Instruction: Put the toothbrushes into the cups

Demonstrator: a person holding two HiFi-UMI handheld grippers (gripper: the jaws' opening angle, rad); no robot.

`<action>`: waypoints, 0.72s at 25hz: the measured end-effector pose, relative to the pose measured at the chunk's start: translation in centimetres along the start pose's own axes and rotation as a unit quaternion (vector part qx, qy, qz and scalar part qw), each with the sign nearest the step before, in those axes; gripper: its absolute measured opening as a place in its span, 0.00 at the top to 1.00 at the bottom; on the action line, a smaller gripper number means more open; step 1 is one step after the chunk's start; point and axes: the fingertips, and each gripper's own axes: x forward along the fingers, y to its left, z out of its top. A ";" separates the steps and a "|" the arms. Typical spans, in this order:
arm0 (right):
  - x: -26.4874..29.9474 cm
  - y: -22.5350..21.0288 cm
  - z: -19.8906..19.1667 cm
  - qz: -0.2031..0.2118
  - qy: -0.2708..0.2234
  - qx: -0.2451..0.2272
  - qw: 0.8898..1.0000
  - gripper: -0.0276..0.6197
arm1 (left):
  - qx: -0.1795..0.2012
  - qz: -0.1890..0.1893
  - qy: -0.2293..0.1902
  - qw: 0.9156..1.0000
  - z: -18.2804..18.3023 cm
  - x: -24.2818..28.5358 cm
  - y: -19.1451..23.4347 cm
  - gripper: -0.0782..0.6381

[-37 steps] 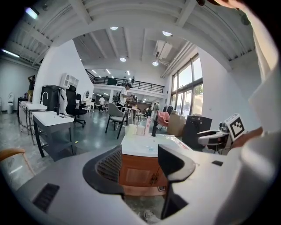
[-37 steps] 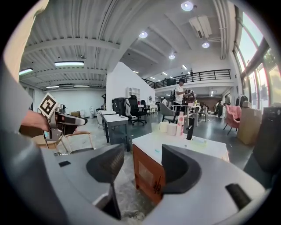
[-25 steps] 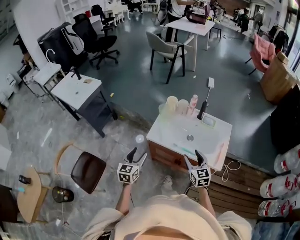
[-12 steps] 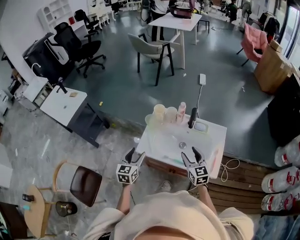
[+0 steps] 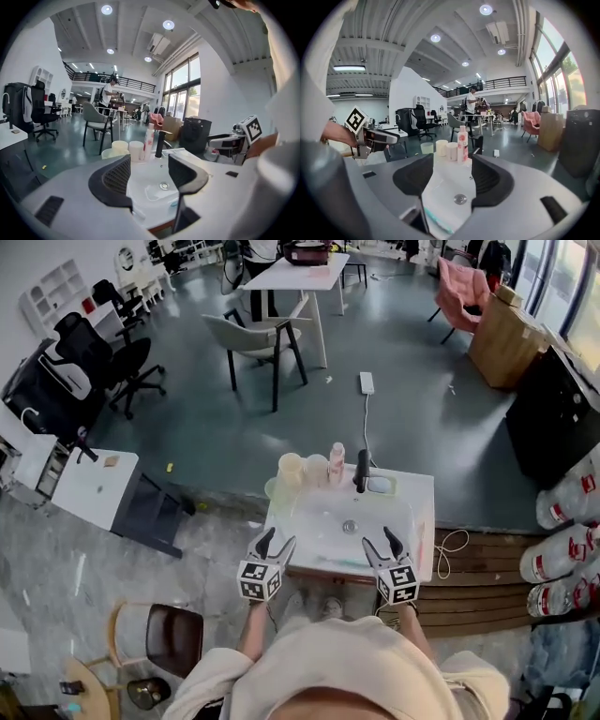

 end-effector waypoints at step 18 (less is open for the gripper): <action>-3.0 3.2 -2.5 -0.200 0.032 0.077 0.976 0.59 | 0.041 -0.191 0.040 0.980 0.4 4.5 1.9 0.55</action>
